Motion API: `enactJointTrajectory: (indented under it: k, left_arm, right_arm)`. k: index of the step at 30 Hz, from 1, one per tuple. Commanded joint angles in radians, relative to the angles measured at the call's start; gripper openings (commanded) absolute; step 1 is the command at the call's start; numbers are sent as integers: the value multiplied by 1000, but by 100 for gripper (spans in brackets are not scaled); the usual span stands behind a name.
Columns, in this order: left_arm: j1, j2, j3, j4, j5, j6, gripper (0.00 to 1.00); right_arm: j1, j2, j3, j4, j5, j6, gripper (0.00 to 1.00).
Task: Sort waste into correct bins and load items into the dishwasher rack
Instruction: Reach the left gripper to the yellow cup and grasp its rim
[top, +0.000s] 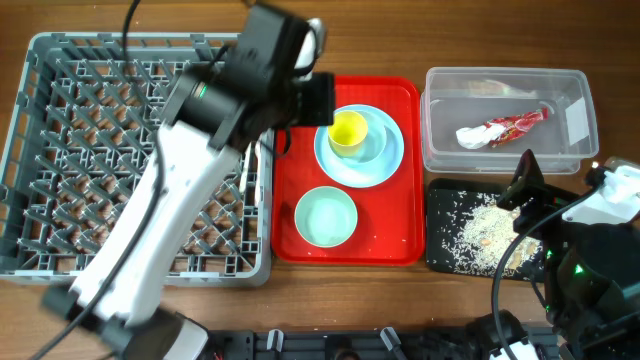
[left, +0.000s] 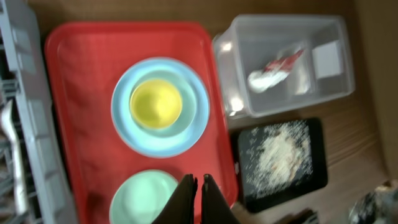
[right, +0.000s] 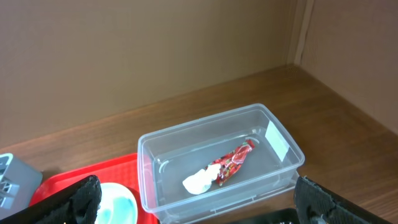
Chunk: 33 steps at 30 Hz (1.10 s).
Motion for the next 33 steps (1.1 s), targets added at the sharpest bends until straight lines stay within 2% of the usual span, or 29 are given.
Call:
enactJointTrajectory:
  k: [1, 4, 8, 9, 10, 11, 12, 13, 14, 16, 17, 20, 23, 24, 25, 29, 30, 31, 32, 33]
  left_arm:
    - [-12, 177, 188, -123, -8, 50, 7]
    - [-45, 243, 182, -127, 6, 23, 4]
    - [-105, 336, 180, -128, -15, 35, 6]
    - [-114, 352, 180, -121, -14, 35, 11]
    - [-124, 372, 180, -101, -14, 34, 38]
    - [-125, 377, 180, -91, -14, 31, 51]
    - [-125, 377, 180, -86, -14, 31, 69]
    - [-125, 377, 180, -79, -14, 31, 75]
    - [-125, 377, 180, -72, -14, 31, 75]
    - [-125, 378, 180, -55, -14, 31, 63]
    - [-125, 378, 180, -44, -14, 31, 60]
    - [-124, 377, 180, 5, -14, 32, 61]
    - [-124, 377, 180, 43, -13, 31, 72]
    - [-127, 377, 180, 41, -4, 32, 81]
    - [-133, 383, 179, 40, 2, 32, 100]
    - [-160, 415, 179, 33, -13, 54, 99]
    - [-166, 420, 179, 28, -23, 65, 89]
    - [-168, 442, 179, -8, -78, 58, 39]
    - [-168, 446, 179, -22, -99, 57, 25]
    - [-168, 453, 177, -33, -115, 57, 22]
  right_arm:
    - [-2, -3, 9, 1, 16, 11, 100]
    - [-2, -3, 9, 1, 16, 12, 100]
    - [-2, -3, 9, -1, 16, 11, 100]
    - [-2, -3, 9, -1, 16, 11, 100]
    - [-2, -3, 9, -1, 16, 11, 100]
    - [-2, -3, 9, -2, 16, 12, 100]
    - [-2, -3, 9, -1, 16, 11, 100]
    - [-2, -3, 9, -1, 16, 11, 100]
    - [-2, -3, 9, -2, 16, 12, 100]
    - [-2, -3, 9, -1, 16, 11, 100]
    - [-2, -3, 9, -1, 16, 11, 100]
    - [-2, -3, 9, -1, 16, 12, 100]
    - [-2, -3, 9, -1, 16, 11, 100]
    - [-2, -3, 9, -1, 16, 12, 100]
    - [-2, -3, 9, -1, 16, 11, 100]
    - [-2, -3, 9, -1, 16, 11, 100]
    - [-2, -3, 9, -1, 16, 11, 100]
    - [-2, -3, 9, -1, 16, 11, 100]
    - [-2, -3, 9, -2, 16, 11, 100]
    - [-2, -3, 9, -1, 16, 11, 100]
